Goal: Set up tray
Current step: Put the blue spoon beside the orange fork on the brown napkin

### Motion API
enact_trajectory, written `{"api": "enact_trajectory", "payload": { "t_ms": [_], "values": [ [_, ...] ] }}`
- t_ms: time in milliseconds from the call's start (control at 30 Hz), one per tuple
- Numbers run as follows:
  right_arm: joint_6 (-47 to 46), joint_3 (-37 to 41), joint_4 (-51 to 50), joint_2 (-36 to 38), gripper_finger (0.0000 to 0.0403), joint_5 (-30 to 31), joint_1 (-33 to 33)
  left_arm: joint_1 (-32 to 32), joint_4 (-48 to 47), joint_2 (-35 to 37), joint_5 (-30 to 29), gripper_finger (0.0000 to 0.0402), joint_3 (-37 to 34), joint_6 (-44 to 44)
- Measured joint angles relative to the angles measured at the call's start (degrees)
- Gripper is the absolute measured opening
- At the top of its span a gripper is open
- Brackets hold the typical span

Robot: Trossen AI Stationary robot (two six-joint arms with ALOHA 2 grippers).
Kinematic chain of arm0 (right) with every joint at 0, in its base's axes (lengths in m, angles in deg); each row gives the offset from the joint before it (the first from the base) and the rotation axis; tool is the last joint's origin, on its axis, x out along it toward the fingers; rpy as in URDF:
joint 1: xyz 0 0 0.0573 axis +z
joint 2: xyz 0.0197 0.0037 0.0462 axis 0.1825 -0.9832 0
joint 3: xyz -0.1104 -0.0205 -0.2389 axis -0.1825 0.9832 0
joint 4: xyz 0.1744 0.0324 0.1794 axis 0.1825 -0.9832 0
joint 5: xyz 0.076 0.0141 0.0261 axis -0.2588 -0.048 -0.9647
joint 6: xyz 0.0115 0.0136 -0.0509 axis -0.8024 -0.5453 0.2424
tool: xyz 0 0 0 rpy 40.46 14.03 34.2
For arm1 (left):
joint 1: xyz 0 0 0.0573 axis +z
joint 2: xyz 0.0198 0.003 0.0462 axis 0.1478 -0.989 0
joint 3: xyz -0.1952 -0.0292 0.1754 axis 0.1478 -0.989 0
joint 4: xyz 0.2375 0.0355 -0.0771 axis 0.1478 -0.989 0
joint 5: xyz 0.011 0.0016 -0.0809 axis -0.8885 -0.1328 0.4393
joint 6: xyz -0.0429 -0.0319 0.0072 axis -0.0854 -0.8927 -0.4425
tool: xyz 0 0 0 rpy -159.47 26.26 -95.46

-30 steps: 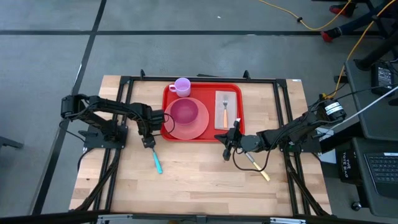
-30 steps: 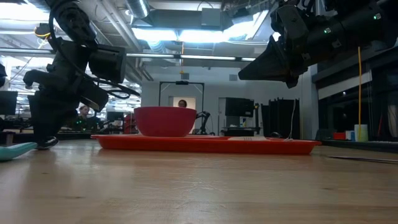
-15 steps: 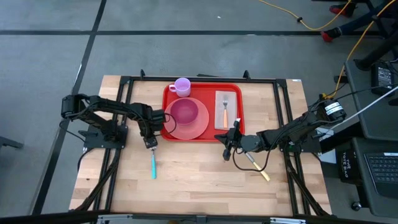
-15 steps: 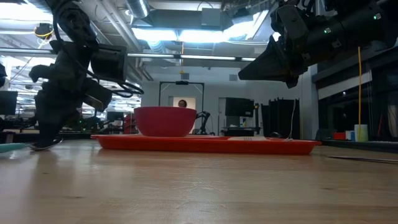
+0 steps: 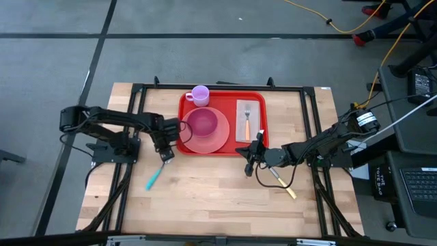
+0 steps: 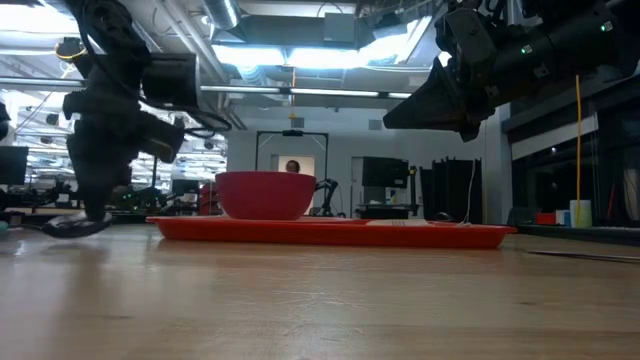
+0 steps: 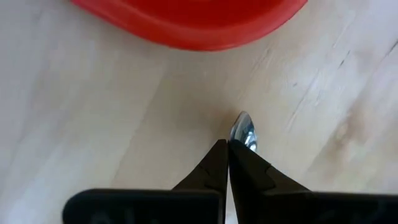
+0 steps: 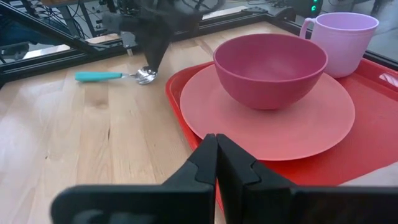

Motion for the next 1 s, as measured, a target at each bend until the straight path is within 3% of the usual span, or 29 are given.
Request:
{"api": "enact_trajectory", "payload": {
  "t_ms": [567, 800, 1000],
  "values": [
    [0.0, 0.0, 0.0, 0.0, 0.0008, 0.0, 0.0, -0.2, 1.2, 21.9, -3.1, 0.0001, 0.0, -6.3],
    [0.0, 0.0, 0.0, 0.0, 0.0008, 0.1, 0.0, -1.9, 10.4, 28.5, -6.9, 0.0001, 0.1, -6.4],
    [0.0, 0.0, 0.0, 0.0, 0.0008, 0.2, 0.0, -5.3, 20.7, 27.7, -12.2, 0.0002, 0.2, -3.9]
  ]
}}
